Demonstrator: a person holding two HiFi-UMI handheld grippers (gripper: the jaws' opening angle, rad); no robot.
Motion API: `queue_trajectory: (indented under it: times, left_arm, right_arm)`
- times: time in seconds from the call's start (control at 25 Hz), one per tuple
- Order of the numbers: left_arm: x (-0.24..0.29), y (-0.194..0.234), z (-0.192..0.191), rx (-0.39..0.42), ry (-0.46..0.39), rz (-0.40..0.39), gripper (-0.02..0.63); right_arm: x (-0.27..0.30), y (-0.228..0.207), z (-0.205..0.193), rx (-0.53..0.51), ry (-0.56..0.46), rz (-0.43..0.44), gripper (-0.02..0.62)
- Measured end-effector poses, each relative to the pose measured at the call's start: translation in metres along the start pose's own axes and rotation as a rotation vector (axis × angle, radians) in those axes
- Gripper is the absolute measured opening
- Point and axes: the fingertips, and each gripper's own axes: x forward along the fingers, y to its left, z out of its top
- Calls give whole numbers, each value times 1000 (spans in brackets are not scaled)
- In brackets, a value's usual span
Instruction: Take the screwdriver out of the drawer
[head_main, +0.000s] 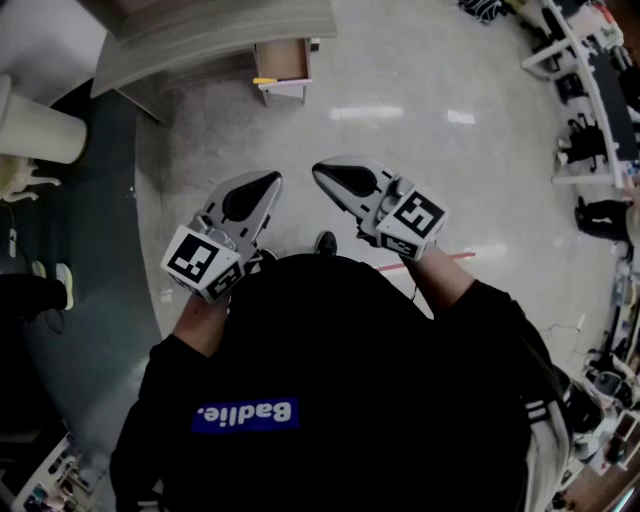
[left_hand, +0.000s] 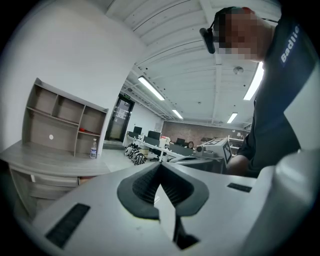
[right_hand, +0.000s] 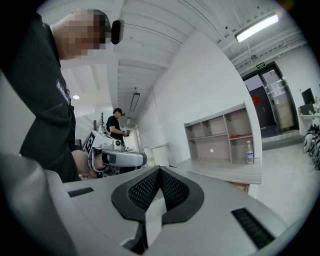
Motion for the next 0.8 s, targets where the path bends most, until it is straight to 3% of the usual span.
queue_trajectory:
  times: [0.6, 0.8]
  left_arm:
    - [56, -6, 5, -43, -60, 62, 2]
    - [69, 17, 11, -53, -70, 55, 2]
  right_arm:
    - [-40, -51, 2, -25, -31, 27, 31]
    - [-26, -76, 2, -26, -6, 15, 31]
